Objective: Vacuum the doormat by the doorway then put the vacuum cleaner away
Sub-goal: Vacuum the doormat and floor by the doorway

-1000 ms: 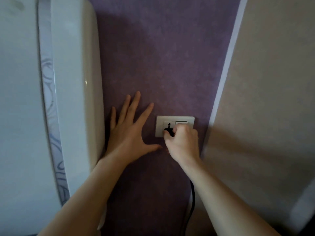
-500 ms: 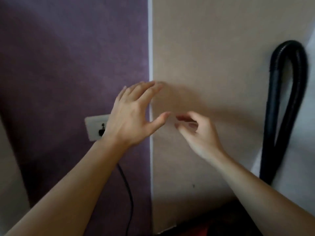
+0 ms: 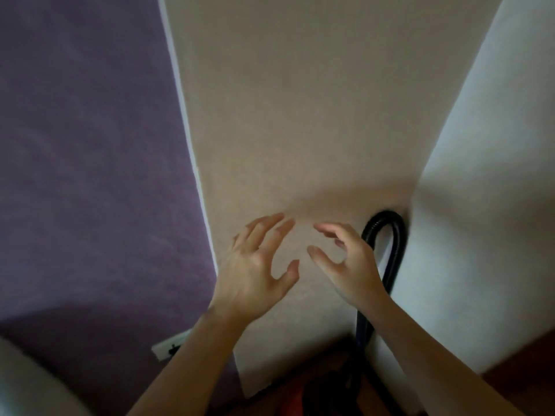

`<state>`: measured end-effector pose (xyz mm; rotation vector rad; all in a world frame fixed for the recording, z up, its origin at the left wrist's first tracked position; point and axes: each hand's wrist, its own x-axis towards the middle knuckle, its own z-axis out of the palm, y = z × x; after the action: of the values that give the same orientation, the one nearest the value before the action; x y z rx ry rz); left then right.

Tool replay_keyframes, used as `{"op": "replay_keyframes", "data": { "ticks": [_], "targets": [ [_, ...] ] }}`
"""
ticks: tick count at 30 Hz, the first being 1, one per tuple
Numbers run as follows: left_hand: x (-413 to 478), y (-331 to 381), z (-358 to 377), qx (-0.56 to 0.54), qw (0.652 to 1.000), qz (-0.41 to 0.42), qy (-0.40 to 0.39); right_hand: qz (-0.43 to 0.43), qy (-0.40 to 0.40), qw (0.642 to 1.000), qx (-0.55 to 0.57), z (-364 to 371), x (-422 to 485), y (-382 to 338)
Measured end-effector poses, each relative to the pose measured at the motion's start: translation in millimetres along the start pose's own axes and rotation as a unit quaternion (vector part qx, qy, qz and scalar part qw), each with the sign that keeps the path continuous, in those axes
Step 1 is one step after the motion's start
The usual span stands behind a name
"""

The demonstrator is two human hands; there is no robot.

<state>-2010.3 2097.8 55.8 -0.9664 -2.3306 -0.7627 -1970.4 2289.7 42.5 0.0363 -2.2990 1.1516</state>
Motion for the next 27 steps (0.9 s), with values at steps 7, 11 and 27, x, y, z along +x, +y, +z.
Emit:
{"op": "replay_keyframes", "data": {
  "ticks": [7,11,27],
  "targets": [
    [20.3,65.1,-56.1,-0.039,0.992,-0.015,-0.116,0.071,-0.056,0.989,-0.113,-82.9,-42.4,-88.9],
    [-18.7,75.5,-33.3,-0.054,0.990,-0.011,-0.133,0.092,-0.032,0.979,-0.178,-101.3,-96.3,-71.4],
    [31.0,95.3,115.2,-0.021,0.965,0.023,-0.259,0.105,-0.026,0.953,-0.281,-141.2,-111.0,76.9]
  ]
}}
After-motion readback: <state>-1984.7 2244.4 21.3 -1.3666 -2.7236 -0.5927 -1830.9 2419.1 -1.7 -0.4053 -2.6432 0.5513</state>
